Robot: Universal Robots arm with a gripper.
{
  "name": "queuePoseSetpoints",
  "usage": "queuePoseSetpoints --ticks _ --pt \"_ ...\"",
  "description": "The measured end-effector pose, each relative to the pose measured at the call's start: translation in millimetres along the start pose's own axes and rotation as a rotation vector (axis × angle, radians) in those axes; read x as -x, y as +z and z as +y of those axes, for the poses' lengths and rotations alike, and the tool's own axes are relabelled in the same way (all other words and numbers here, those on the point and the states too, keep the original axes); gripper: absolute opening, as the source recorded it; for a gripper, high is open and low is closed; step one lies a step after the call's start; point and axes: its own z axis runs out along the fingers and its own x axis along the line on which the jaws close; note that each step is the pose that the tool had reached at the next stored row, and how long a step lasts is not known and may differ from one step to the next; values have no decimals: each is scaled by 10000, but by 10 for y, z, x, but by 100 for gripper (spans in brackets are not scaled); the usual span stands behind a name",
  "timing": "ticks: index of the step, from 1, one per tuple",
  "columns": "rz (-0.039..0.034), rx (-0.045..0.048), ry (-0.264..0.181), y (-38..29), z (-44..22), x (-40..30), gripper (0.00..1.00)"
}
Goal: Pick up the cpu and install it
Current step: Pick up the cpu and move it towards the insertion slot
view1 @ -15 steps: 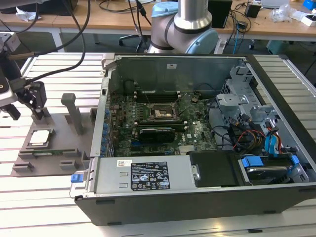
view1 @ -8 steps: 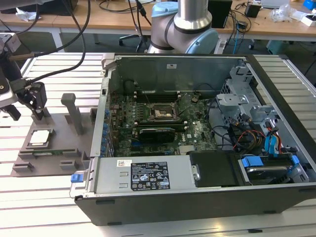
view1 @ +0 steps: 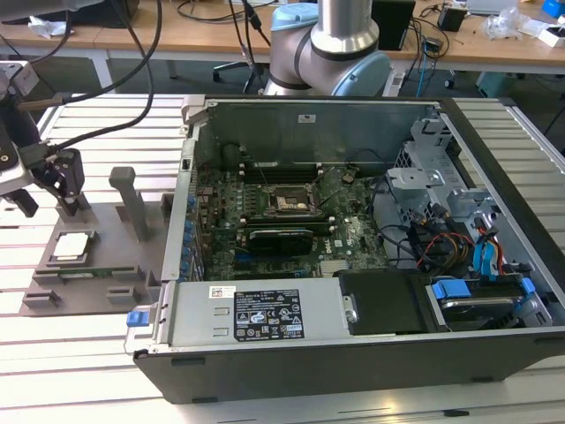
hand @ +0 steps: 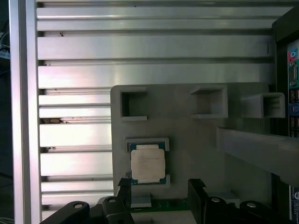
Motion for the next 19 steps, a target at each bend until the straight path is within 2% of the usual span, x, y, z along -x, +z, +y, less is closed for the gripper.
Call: queuePoseSetpoints --ticks 5,9,11,15,17,19 --pt "0 -10 -34 81 0 -2 60" --pt "0 -32 -292 151 0 -19 60" --pt "-2 -29 -315 217 -1 -42 60" --pt "-1 -29 -331 296 0 -47 60" --pt "-2 -29 -343 363 0 -49 60" --pt "-1 -29 -347 392 0 -51 60"
